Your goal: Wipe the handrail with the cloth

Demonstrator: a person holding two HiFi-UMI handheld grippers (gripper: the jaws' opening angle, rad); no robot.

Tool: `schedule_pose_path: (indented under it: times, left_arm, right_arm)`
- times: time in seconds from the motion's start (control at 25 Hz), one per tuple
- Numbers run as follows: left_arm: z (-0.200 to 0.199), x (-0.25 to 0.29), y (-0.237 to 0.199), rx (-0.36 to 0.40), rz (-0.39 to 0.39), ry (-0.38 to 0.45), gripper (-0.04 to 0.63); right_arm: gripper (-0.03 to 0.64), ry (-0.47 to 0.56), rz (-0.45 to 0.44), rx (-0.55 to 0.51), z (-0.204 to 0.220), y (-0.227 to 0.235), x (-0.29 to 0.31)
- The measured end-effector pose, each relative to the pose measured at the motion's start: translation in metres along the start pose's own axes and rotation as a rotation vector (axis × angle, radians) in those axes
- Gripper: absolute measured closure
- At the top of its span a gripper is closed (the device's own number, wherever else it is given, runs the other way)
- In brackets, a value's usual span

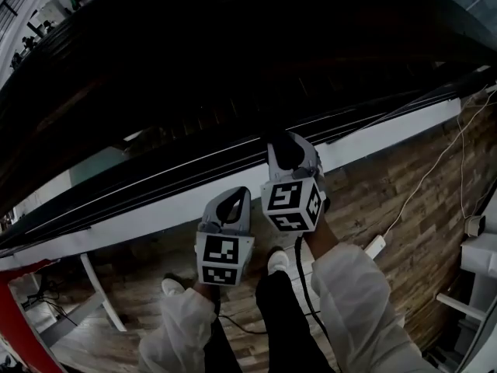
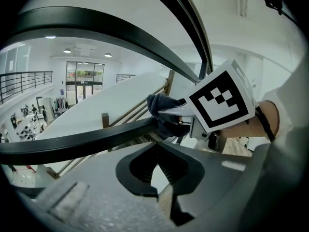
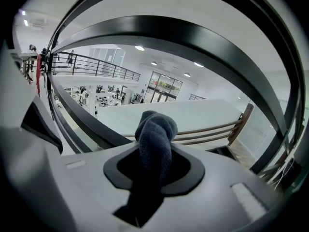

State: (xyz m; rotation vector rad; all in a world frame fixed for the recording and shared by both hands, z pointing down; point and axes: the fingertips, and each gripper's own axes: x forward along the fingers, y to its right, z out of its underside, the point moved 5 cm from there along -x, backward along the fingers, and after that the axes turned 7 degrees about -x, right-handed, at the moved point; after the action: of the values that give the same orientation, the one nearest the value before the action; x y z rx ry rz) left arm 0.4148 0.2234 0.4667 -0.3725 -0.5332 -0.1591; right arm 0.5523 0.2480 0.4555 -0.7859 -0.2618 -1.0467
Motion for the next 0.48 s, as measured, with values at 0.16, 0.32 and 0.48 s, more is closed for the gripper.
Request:
schedule_pose_path:
  times: [0.16,0.32,0.48]
  left_arm:
    - [-0.007,0.022,0.030,0.026,0.030,-0.003,0.594]
    - [-0.015,0.042,0.053,0.040,0.047,0.003,0.593]
    - [-0.016,0.056,0.074,0.034,0.047,-0.005,0.594]
  right_arm:
    - [0.522,-0.010,0.019,0.004,0.022,0.030,-0.003]
    - [0.522,-0.015,0.041,-0.002,0.044,0.060,-0.006]
    - [0.522,-0.029,0.062,-0.016,0.068,0.085,-0.008]
